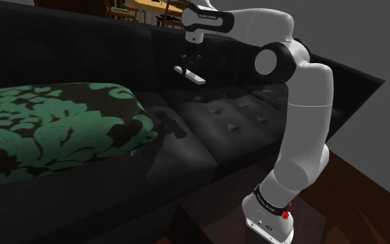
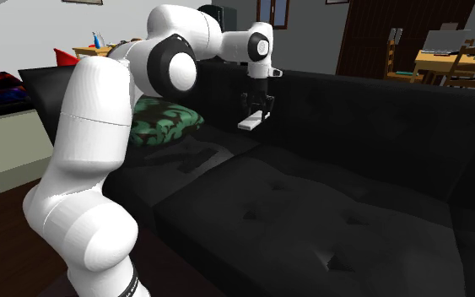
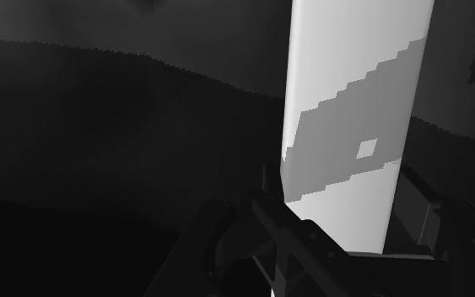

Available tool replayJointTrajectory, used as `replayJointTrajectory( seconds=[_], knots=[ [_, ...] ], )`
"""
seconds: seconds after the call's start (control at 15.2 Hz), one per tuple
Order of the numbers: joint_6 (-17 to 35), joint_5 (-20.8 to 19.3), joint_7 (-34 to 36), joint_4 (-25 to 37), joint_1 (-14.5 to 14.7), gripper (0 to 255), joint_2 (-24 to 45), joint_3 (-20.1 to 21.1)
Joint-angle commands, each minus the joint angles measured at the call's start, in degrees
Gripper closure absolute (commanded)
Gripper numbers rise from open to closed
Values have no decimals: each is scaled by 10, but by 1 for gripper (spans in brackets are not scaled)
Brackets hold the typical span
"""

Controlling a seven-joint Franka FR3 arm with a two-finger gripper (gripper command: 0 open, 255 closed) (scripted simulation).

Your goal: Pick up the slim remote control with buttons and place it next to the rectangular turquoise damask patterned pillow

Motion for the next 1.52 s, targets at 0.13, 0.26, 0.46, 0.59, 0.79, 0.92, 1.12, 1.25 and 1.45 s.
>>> replayJointTrajectory(
  seconds=[0.13,0.26,0.46,0.59,0.79,0.92,1.12,1.25,1.45],
  knots=[
    [-36,0,-1,43,-2,255,8,0],
    [-54,1,-1,66,-2,255,12,0],
    [-82,1,-1,103,-4,255,20,0],
    [-103,2,-1,131,-5,255,28,0],
    [-137,3,-1,180,-7,255,44,0],
    [-159,4,-1,216,-8,255,56,0],
    [-118,-2,30,104,22,255,-13,6],
    [-99,-5,51,51,40,255,-48,11],
    [-79,-8,85,-11,65,255,-90,22]
  ],
)
